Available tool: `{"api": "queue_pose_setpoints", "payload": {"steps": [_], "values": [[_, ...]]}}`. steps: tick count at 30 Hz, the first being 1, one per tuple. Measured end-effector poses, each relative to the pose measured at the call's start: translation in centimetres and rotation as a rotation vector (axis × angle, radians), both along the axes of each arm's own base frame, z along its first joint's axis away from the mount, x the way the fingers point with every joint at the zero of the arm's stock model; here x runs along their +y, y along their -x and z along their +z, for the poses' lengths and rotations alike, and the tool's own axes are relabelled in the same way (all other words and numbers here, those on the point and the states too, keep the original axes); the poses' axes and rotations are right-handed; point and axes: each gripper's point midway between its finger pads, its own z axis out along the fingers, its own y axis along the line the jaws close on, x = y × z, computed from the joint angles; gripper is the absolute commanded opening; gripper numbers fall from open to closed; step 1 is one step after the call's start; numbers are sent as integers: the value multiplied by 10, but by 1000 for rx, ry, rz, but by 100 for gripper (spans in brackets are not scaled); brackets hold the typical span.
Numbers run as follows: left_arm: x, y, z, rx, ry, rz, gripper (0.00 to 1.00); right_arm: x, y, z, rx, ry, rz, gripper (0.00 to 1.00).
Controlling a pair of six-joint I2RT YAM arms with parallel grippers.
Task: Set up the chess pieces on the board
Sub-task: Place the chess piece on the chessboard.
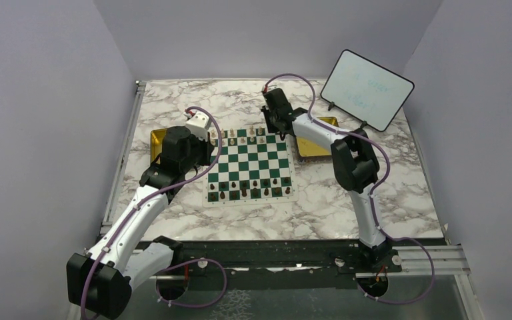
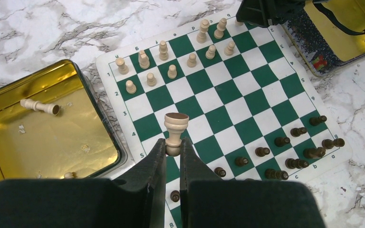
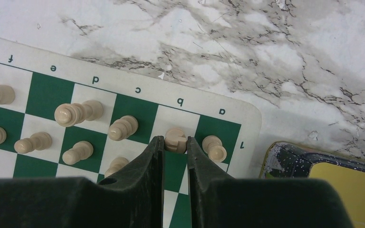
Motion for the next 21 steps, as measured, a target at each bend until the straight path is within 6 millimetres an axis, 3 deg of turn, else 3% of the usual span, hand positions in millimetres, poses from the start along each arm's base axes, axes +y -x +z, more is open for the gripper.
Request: {"api": "queue_pose_setpoints", "payload": {"steps": [21], "values": [[0,0,-1,-1,0,0,6,2,-2,-11,10,7,1,27]]}}
